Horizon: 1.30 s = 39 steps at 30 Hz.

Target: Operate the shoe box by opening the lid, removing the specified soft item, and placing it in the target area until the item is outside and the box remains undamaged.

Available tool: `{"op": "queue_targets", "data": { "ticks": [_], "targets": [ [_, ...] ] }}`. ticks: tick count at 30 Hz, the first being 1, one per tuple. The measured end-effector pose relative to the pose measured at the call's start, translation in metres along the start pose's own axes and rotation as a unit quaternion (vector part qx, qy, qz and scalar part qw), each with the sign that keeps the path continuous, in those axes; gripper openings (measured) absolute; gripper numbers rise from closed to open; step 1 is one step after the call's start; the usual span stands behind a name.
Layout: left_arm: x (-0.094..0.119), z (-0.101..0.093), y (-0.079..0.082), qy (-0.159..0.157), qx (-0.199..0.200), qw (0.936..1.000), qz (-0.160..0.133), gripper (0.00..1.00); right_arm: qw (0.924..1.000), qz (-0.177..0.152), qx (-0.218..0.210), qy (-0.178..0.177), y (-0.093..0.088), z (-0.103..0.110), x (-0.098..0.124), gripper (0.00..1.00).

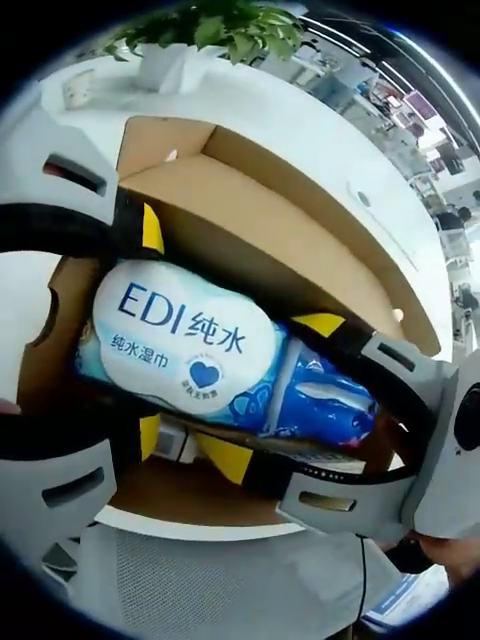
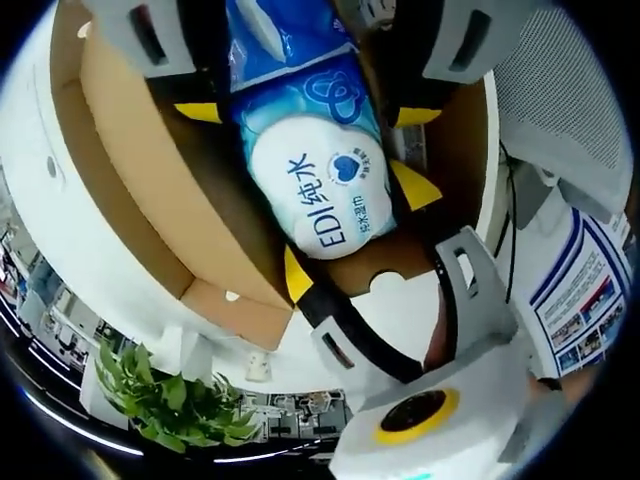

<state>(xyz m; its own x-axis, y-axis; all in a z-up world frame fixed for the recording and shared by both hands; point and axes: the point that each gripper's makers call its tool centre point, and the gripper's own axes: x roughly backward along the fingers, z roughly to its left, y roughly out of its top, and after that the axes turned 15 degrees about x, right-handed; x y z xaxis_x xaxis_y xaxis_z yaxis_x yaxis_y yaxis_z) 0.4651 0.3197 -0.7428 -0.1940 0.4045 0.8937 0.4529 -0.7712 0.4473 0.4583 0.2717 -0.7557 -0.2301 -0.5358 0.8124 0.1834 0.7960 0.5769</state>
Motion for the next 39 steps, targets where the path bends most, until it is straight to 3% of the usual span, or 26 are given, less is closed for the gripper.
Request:
{"op": "queue_targets", "data": {
  "ticks": [7, 10, 16, 24, 26, 39],
  "targets": [
    [-0.001, -0.004, -0.001, -0.007, -0.017, 0.9998, 0.012, 0.58, 0.9986, 0.019, 0.049, 0.001, -0.007, 0.008, 0.000, 0.59],
    [-0.002, -0.005, 0.000, -0.014, -0.020, 0.9995, 0.018, 0.58, 0.9986, 0.022, 0.048, 0.003, -0.006, 0.006, -0.005, 0.60],
    [-0.007, -0.004, -0.002, -0.038, -0.049, 0.9965, 0.057, 0.58, 0.9966, 0.036, 0.073, 0.008, -0.009, 0.004, -0.009, 0.58],
    [-0.022, -0.003, -0.012, -0.036, -0.146, 0.9844, 0.091, 0.61, 0.9914, 0.048, 0.121, 0.017, -0.014, 0.006, -0.016, 0.60],
    [-0.027, -0.002, -0.016, -0.034, -0.157, 0.9825, 0.093, 0.63, 0.9911, 0.046, 0.124, 0.018, -0.014, 0.005, -0.018, 0.61],
    [-0.036, -0.004, -0.015, -0.060, -0.150, 0.9846, 0.067, 0.67, 0.9856, 0.059, 0.157, 0.021, -0.019, 0.005, -0.033, 0.66]
  ]
}}
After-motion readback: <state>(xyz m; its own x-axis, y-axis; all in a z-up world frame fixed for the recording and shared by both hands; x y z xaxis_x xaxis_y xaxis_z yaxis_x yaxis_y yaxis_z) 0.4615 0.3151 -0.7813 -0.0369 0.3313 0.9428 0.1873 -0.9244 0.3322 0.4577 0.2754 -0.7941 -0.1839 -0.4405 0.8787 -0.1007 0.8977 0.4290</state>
